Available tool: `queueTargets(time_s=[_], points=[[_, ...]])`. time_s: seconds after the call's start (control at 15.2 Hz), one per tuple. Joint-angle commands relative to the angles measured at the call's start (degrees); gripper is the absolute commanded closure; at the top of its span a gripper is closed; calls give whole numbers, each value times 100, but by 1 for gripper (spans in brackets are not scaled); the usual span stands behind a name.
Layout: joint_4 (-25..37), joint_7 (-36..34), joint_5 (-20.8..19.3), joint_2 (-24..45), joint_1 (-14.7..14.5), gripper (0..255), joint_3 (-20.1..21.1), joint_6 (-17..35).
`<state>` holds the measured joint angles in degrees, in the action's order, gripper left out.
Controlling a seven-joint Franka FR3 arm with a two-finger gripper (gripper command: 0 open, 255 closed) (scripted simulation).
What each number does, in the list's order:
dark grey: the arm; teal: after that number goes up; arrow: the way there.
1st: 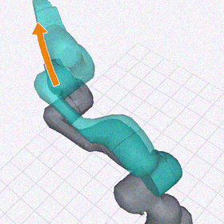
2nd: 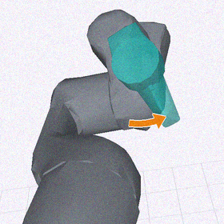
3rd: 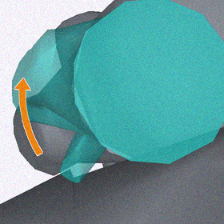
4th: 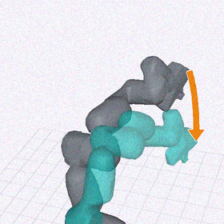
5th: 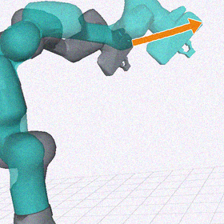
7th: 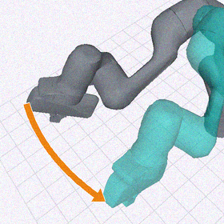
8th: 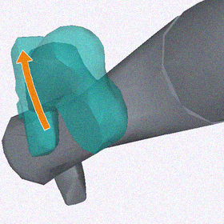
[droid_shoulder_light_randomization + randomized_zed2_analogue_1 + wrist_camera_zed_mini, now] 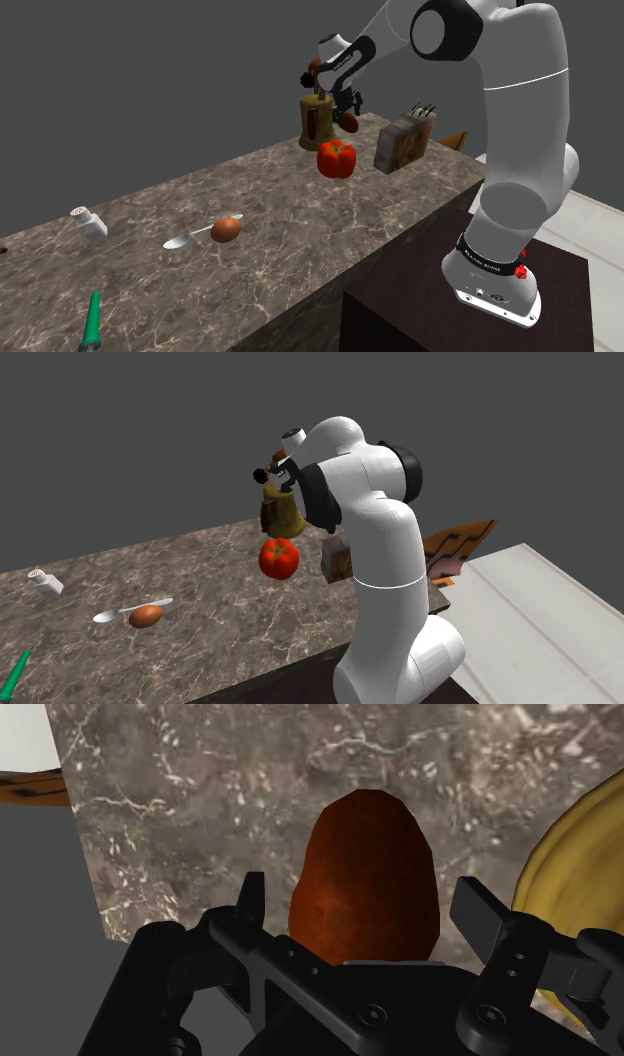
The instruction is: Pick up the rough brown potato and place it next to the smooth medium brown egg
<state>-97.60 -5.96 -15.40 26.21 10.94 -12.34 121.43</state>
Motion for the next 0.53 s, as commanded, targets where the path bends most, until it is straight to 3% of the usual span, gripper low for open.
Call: queueTargets(time_s=[0.0, 0.26, 0.33, 0.46], points=[[-16, 5, -6, 78, -8, 0, 11, -10], [-16, 5, -6, 78, -9, 0, 10, -10], [-8, -3, -6, 80, -16, 255, 12, -19], [-5, -8, -6, 86, -18, 255, 13, -15]])
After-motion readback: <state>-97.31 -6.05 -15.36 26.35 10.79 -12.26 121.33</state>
